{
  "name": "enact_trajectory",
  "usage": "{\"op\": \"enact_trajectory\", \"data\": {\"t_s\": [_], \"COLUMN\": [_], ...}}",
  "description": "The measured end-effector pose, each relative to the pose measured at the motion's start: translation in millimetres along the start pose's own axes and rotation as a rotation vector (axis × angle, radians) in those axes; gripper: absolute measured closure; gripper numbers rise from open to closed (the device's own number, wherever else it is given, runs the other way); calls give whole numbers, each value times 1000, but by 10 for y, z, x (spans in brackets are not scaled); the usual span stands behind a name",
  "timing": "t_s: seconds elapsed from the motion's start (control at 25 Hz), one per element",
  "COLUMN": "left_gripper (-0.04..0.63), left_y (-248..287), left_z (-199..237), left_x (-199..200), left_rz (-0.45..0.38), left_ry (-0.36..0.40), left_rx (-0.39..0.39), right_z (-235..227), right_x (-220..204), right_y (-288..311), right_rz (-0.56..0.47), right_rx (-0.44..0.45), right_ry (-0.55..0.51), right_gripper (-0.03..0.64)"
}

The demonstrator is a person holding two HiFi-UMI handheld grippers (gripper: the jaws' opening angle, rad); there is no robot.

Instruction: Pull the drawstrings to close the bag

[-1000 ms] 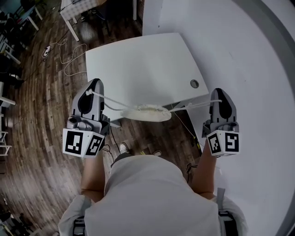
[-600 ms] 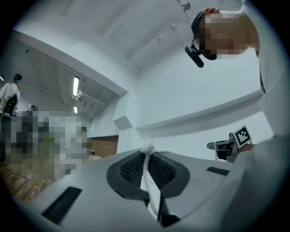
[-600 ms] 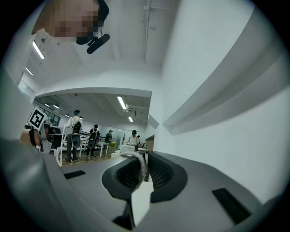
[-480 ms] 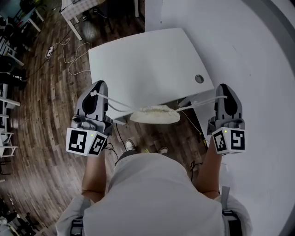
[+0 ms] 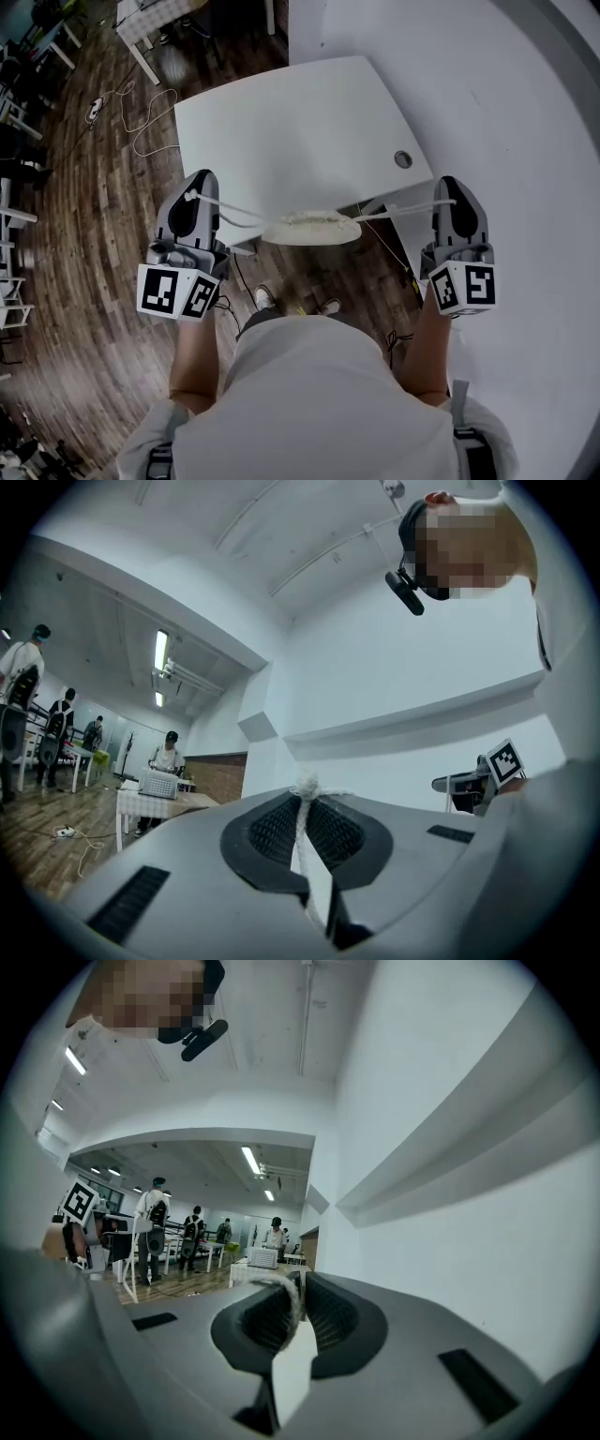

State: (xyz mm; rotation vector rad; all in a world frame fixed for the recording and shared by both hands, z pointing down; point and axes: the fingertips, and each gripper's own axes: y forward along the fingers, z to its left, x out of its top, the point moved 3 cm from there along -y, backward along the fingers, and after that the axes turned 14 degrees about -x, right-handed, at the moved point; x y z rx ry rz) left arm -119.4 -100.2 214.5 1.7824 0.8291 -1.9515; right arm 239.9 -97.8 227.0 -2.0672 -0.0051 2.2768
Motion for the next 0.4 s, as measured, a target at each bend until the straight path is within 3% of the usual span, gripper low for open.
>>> {"op": "enact_trajectory", "data": {"t_s": [0.4], "left_gripper": [578], "left_y": [34], "left_z": [122], "left_x": [-35], "left_rz": [-9], "left_ry": [-18], "left_rx": [-3], "right_z": [-14], "right_x": [-14], "right_y": [89], "right_rz": [0], "right_rx": [-29], "right_ry": [-1], "right_gripper": [577]}}
